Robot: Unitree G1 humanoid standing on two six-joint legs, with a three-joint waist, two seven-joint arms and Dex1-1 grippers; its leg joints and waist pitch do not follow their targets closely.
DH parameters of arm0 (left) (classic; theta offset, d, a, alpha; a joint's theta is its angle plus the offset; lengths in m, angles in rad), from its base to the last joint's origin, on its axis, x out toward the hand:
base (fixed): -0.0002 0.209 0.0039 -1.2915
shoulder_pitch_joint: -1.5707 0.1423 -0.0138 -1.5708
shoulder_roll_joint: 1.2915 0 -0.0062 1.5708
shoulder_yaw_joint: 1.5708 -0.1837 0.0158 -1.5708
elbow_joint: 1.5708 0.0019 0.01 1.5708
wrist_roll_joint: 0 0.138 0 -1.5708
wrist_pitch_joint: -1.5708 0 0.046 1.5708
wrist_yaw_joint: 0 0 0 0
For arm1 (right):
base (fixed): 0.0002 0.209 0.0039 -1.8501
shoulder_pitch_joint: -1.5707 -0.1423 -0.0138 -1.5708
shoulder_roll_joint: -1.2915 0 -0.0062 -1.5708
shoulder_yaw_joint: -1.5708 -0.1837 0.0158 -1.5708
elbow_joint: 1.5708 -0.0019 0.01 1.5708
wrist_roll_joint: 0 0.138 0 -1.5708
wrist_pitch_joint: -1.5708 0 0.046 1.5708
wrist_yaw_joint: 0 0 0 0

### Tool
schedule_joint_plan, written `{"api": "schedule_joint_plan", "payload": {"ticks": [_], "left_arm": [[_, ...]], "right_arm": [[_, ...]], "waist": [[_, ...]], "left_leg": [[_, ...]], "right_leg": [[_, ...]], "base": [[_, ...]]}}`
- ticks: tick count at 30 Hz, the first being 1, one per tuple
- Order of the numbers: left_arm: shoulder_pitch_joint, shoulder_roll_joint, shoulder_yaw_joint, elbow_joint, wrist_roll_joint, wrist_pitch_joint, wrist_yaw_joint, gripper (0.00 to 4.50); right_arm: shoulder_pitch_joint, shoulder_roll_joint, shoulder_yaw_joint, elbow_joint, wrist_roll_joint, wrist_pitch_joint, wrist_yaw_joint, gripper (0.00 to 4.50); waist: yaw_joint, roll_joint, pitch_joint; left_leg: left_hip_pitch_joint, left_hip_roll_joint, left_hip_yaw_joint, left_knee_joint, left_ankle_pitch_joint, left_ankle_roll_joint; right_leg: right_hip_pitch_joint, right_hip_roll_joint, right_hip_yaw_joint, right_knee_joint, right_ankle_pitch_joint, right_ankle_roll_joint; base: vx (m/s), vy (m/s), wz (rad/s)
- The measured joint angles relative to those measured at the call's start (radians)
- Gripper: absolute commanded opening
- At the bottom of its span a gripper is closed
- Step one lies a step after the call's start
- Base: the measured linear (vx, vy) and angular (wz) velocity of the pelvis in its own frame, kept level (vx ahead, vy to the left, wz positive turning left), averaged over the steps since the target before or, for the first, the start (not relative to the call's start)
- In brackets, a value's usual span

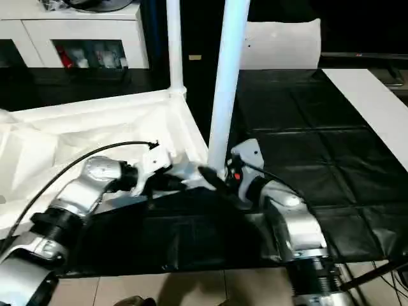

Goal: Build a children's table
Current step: Rotate leg to tighten

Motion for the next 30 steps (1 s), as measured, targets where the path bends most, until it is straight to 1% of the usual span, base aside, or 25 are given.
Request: {"api": "schedule_joint_plan", "payload": {"ticks": [2, 4, 8, 10, 11, 12, 13, 17, 18, 19, 20, 22, 25, 26, 27, 30], "left_arm": [[0.001, 0.013, -0.008, 0.001, -0.006, -0.025, -0.050, 0.00], [0.001, 0.032, -0.024, 0.001, -0.020, -0.043, -0.107, 0.00], [0.001, 0.071, -0.044, 0.010, -0.033, -0.098, -0.204, 0.00], [0.000, 0.082, -0.047, 0.013, -0.034, -0.113, -0.229, 0.00], [-0.005, 0.090, -0.054, 0.019, -0.034, -0.128, -0.249, 0.00], [-0.006, 0.094, -0.059, 0.020, -0.035, -0.137, -0.263, 0.00], [-0.007, 0.097, -0.064, 0.023, -0.035, -0.149, -0.279, 0.00], [-0.017, 0.120, -0.089, 0.026, -0.037, -0.187, -0.351, 0.00], [-0.018, 0.121, -0.093, 0.026, -0.037, -0.192, -0.359, 0.00], [-0.021, 0.121, -0.100, 0.025, -0.037, -0.195, -0.368, 0.00], [-0.022, 0.119, -0.103, 0.025, -0.037, -0.197, -0.374, 0.00], [-0.022, 0.115, -0.106, 0.025, -0.037, -0.201, -0.386, 0.00], [-0.024, 0.112, -0.111, 0.024, -0.037, -0.203, -0.387, 0.00], [-0.025, 0.111, -0.112, 0.024, -0.037, -0.206, -0.387, 0.00], [-0.027, 0.108, -0.114, 0.026, -0.037, -0.212, -0.387, 0.00], [-0.029, 0.106, -0.118, 0.027, -0.038, -0.215, -0.388, 0.00]], "right_arm": [[-0.001, -0.027, 0.009, 0.000, 0.011, -0.023, 0.074, 3.96], [-0.001, -0.078, 0.023, 0.000, 0.034, -0.035, 0.165, 3.96], [0.003, -0.156, 0.048, 0.001, 0.067, -0.051, 0.326, 3.96], [0.003, -0.167, 0.050, 0.003, 0.071, -0.055, 0.360, 3.96], [0.003, -0.181, 0.063, 0.011, 0.081, -0.056, 0.401, 3.96], [0.003, -0.191, 0.070, 0.019, 0.084, -0.056, 0.423, 3.80], [0.003, -0.202, 0.077, 0.026, 0.088, -0.056, 0.450, 3.80], [-0.010, -0.231, 0.092, 0.057, 0.105, -0.056, 0.537, 3.43], [-0.014, -0.234, 0.093, 0.059, 0.108, -0.055, 0.545, 3.43], [-0.018, -0.237, 0.100, 0.060, 0.111, -0.055, 0.554, 3.28], [-0.020, -0.236, 0.105, 0.061, 0.111, -0.055, 0.562, 3.28], [-0.020, -0.235, 0.118, 0.063, 0.112, -0.055, 0.576, 3.06], [-0.020, -0.234, 0.120, 0.064, 0.114, -0.053, 0.589, 2.96], [-0.020, -0.234, 0.120, 0.064, 0.116, -0.050, 0.590, 2.71], [-0.020, -0.235, 0.120, 0.065, 0.122, -0.046, 0.598, 2.64], [-0.020, -0.237, 0.121, 0.065, 0.127, -0.035, 0.616, 2.56]], "waist": [[0.015, 0.000, 0.000], [0.029, -0.001, 0.001], [0.047, -0.001, 0.001], [0.049, -0.001, 0.001], [0.051, -0.002, 0.001], [0.052, -0.002, 0.001], [0.053, -0.002, 0.001], [0.059, -0.002, 0.001], [0.062, -0.002, 0.001], [0.065, -0.003, 0.001], [0.067, -0.003, 0.001], [0.068, -0.003, 0.001], [0.068, -0.003, 0.001], [0.068, -0.003, 0.001], [0.069, -0.003, 0.001], [0.070, -0.003, 0.001]], "left_leg": [[-0.001, 0.000, 0.000, 0.001, 0.000, 0.000], [-0.002, 0.000, 0.000, 0.004, -0.001, 0.001], [-0.002, 0.000, 0.000, 0.007, -0.001, 0.002], [-0.002, 0.000, 0.000, 0.008, -0.001, 0.002], [-0.002, 0.000, 0.000, 0.009, -0.001, 0.002], [-0.002, 0.000, 0.000, 0.009, -0.001, 0.002], [-0.002, 0.000, 0.000, 0.009, -0.001, 0.002], [-0.002, 0.000, 0.000, 0.010, -0.001, 0.002], [-0.002, 0.000, 0.000, 0.010, -0.001, 0.002], [-0.001, 0.000, 0.000, 0.010, -0.001, 0.002], [-0.001, 0.000, 0.000, 0.010, -0.001, 0.002], [-0.002, 0.000, 0.000, 0.010, -0.001, 0.002], [-0.002, 0.000, 0.000, 0.010, -0.001, 0.002], [-0.002, 0.000, 0.000, 0.010, -0.001, 0.002], [-0.002, 0.000, 0.000, 0.010, -0.001, 0.002], [-0.002, 0.000, 0.000, 0.010, -0.001, 0.002]], "right_leg": [[0.000, 0.000, -0.001, 0.000, 0.000, 0.000], [0.001, -0.001, -0.001, 0.001, 0.000, 0.000], [0.002, -0.002, -0.001, 0.001, 0.000, -0.001], [0.002, -0.002, -0.001, 0.003, 0.000, -0.001], [0.002, -0.002, -0.001, 0.003, 0.000, -0.001], [0.002, -0.002, -0.001, 0.003, 0.000, -0.001], [0.002, -0.002, -0.001, 0.003, 0.000, -0.001], [0.002, -0.002, -0.001, 0.004, 0.000, -0.001], [0.002, -0.002, -0.001, 0.004, 0.000, -0.001], [0.002, -0.002, -0.001, 0.005, 0.000, -0.001], [0.002, -0.002, -0.001, 0.005, 0.000, -0.001], [0.002, -0.002, -0.001, 0.004, 0.000, -0.001], [0.002, -0.002, -0.001, 0.005, 0.000, -0.001], [0.002, -0.002, -0.001, 0.005, 0.000, -0.001], [0.002, -0.002, -0.001, 0.005, 0.000, -0.001], [0.002, -0.003, -0.001, 0.005, 0.000, -0.001]], "base": [[0.000, 0.000, 0.00], [0.000, 0.000, 0.00], [0.000, 0.000, 0.00], [0.000, 0.000, 0.00], [0.000, 0.000, 0.00], [0.000, 0.000, 0.00], [0.000, 0.000, 0.00], [0.000, 0.000, 0.00], [0.000, 0.000, 0.00], [0.000, 0.000, 0.00], [0.000, 0.000, 0.00], [0.000, 0.000, 0.00], [0.000, 0.000, 0.00], [0.000, 0.000, 0.00], [0.000, 0.000, 0.00], [0.000, 0.000, 0.00]]}}
